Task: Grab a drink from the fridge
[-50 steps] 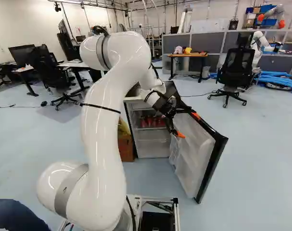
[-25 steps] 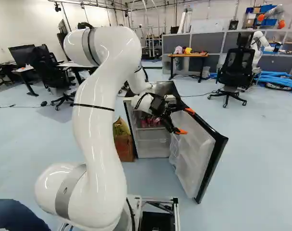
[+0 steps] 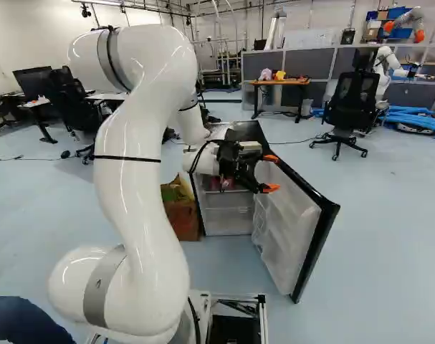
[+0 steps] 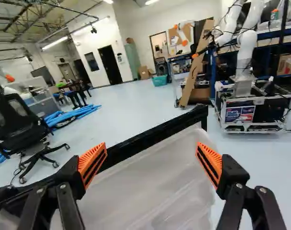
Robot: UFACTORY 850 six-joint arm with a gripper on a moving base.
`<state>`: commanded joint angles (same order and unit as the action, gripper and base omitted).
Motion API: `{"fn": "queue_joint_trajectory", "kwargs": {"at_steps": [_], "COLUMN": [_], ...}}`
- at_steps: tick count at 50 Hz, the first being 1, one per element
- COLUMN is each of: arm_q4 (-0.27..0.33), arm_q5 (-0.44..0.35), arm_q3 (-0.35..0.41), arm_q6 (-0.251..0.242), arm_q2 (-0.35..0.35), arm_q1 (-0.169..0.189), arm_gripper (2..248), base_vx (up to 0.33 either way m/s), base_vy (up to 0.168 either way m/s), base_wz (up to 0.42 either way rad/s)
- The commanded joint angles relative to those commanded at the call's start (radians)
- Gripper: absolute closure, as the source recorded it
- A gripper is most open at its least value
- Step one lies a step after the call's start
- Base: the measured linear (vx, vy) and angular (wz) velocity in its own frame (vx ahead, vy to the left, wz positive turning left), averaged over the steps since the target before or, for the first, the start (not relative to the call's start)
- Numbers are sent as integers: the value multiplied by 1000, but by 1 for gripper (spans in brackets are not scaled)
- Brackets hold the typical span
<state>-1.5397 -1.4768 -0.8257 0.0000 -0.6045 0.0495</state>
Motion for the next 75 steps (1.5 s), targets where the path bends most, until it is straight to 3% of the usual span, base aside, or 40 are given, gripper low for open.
{"fn": "queue_joint_trajectory", "kwargs": {"at_steps": [50, 75], "arm_q4": [526, 789], "arm_q5": [0, 0], "arm_q3": [95, 215], "arm_q6": [0, 0], "arm_q2": [55, 137], "arm_q1": [-11, -1], "arm_gripper": [3, 3], "base_vx": [0, 0], "base_vy": [0, 0], "base_wz": [0, 0]}}
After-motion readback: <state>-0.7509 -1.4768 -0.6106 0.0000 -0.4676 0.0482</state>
